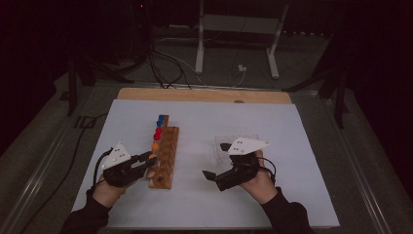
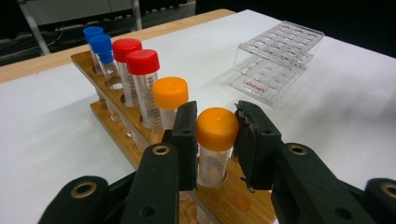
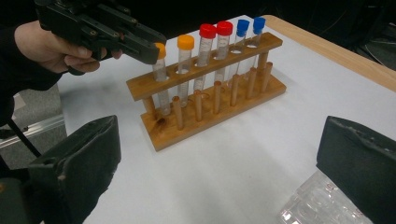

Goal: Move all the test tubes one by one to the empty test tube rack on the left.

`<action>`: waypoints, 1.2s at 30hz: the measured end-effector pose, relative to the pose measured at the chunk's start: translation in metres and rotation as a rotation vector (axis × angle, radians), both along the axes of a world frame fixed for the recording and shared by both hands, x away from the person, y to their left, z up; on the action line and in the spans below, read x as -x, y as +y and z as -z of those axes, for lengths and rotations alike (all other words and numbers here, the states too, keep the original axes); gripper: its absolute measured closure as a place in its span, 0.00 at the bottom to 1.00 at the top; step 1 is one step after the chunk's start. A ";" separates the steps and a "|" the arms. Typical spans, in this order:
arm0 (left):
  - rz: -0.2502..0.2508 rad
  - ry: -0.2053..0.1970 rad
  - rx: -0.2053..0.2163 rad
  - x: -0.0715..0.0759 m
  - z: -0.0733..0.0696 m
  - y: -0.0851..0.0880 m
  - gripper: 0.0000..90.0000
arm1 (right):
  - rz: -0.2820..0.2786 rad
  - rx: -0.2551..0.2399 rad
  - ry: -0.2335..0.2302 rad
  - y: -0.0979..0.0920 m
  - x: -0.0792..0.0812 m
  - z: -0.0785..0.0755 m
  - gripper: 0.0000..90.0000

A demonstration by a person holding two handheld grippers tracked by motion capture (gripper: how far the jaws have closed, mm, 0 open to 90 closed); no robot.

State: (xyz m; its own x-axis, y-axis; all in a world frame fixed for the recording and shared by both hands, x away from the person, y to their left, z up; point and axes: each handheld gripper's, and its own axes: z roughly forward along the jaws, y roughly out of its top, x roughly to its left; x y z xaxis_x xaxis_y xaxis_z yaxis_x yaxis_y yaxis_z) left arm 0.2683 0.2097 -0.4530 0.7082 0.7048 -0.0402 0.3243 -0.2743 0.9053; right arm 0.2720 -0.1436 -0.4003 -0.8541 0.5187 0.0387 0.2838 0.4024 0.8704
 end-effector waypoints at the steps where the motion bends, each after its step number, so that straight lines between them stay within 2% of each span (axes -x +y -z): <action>1: 0.000 0.001 0.000 0.000 0.000 0.000 0.79 | 0.001 -0.001 0.002 0.000 0.000 0.000 0.00; 12: 0.015 0.019 0.007 -0.001 0.000 0.000 0.78 | 0.001 0.003 0.002 0.000 -0.001 0.000 0.00; 17: 0.043 0.034 0.015 0.002 -0.002 -0.003 0.54 | 0.002 0.002 0.003 -0.001 -0.001 0.000 0.00; 19: 0.028 0.020 -0.001 0.004 -0.006 -0.005 0.45 | 0.004 0.001 0.001 -0.001 0.000 0.000 0.00; 24: 0.031 0.007 0.014 0.010 -0.014 -0.003 0.26 | 0.006 -0.002 -0.001 -0.003 0.000 -0.002 0.00; 26: 0.047 0.014 0.023 0.011 -0.017 -0.001 0.18 | 0.006 -0.004 -0.003 -0.003 0.000 -0.002 0.00; 29: 0.106 0.017 0.034 0.014 -0.019 0.001 0.07 | 0.006 -0.006 -0.005 -0.004 0.000 -0.003 0.00; 31: 0.135 0.015 0.042 0.015 -0.020 0.004 0.02 | 0.007 -0.009 -0.004 -0.004 0.000 -0.002 0.00; 36: 0.154 0.020 0.063 0.015 -0.015 0.015 0.01 | 0.007 -0.017 -0.001 -0.005 0.000 -0.002 0.00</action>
